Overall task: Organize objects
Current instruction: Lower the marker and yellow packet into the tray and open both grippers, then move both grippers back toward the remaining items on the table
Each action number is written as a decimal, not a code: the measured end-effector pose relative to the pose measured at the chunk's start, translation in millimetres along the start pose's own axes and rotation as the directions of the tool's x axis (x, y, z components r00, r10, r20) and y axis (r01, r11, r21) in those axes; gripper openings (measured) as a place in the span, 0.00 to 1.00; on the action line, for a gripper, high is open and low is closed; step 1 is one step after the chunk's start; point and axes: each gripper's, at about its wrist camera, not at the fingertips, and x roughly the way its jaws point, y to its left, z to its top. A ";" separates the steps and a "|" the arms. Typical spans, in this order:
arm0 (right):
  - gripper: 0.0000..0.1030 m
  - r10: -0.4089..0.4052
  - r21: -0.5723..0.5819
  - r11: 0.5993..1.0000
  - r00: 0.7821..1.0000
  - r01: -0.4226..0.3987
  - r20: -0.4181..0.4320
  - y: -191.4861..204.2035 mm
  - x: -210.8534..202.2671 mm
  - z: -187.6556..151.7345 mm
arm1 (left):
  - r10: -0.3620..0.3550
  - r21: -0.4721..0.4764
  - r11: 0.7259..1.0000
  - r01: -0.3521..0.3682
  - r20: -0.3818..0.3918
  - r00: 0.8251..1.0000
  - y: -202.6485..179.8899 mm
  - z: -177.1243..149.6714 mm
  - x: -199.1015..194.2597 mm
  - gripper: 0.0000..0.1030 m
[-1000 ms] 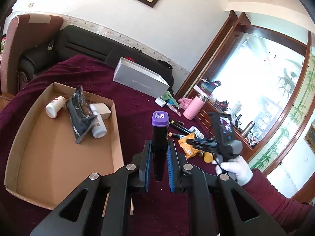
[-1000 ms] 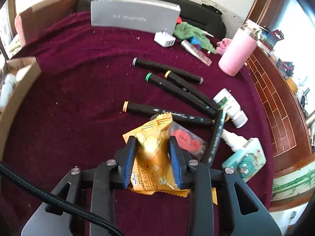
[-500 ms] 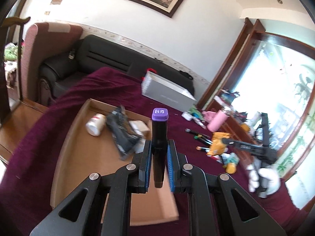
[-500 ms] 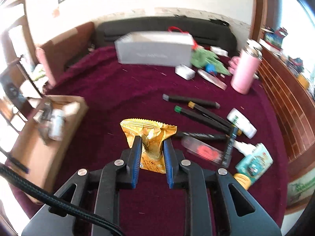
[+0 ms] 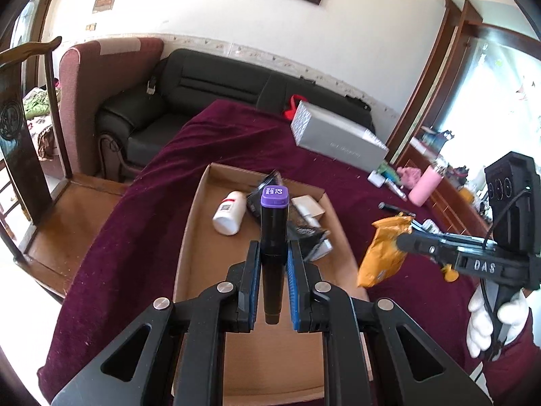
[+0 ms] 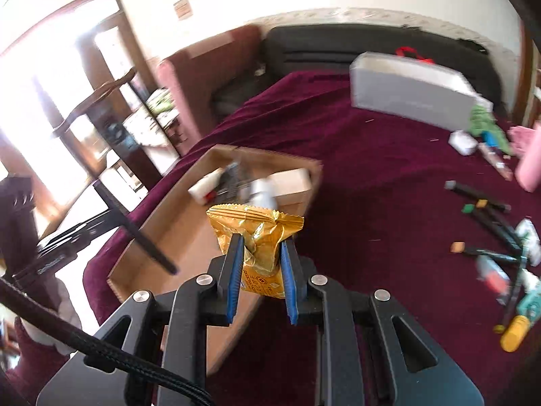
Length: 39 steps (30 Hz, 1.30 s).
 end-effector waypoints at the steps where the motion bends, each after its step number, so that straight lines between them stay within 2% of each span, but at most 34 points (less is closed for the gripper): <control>1: 0.19 0.017 -0.002 1.000 1.000 -0.017 -0.015 5.7 8.8 0.1 | 0.001 -0.001 1.000 -0.001 -0.027 1.000 3.9 2.6 8.4 0.11; 7: 0.19 0.074 0.009 0.997 0.991 -0.073 -0.110 28.4 67.5 4.2 | -0.030 -0.073 0.997 0.020 -0.129 0.991 25.9 23.0 50.3 0.12; 12: 0.19 0.083 0.040 0.996 0.984 -0.077 -0.161 30.2 104.1 7.4 | 0.009 -0.054 0.998 -0.020 -0.197 0.980 27.0 25.7 82.8 0.12; 16: 0.19 0.080 0.053 0.996 0.982 -0.072 -0.171 29.3 119.9 12.7 | 0.015 -0.043 0.999 -0.023 -0.196 0.980 21.7 24.5 86.1 0.12; 22: 0.21 0.089 0.067 0.995 0.980 -0.078 -0.179 29.4 130.1 15.1 | -0.011 -0.071 0.997 0.002 -0.138 0.990 18.6 25.9 63.2 0.14; 23: 0.22 0.103 0.078 0.993 0.977 -0.090 -0.184 27.3 129.6 14.1 | -0.015 -0.080 0.997 0.005 -0.128 0.992 19.6 25.9 58.1 0.16; 25: 0.22 0.116 0.094 0.991 0.978 -0.100 -0.174 23.6 122.1 14.5 | -0.019 -0.095 0.995 0.009 -0.108 0.994 21.1 25.3 48.8 0.30; 27: 0.26 0.112 0.106 0.990 0.983 -0.097 -0.143 18.3 108.2 14.8 | -0.013 -0.102 0.995 0.004 -0.092 0.996 21.7 23.6 39.4 0.35; 31: 0.46 0.084 0.130 0.989 0.994 -0.074 -0.074 4.2 78.0 14.0 | -0.005 -0.102 0.995 -0.004 -0.089 0.996 14.5 16.1 28.3 0.35; 35: 0.47 0.059 0.164 0.985 0.998 -0.056 -0.010 -20.1 45.0 3.0 | -0.039 -0.099 0.995 0.029 -0.099 0.994 3.5 6.7 23.3 0.36; 39: 0.53 0.008 0.232 0.973 1.000 -0.013 0.022 -53.6 21.4 -15.1 | -0.094 -0.098 0.992 0.083 -0.113 0.989 -17.0 -4.5 27.3 0.36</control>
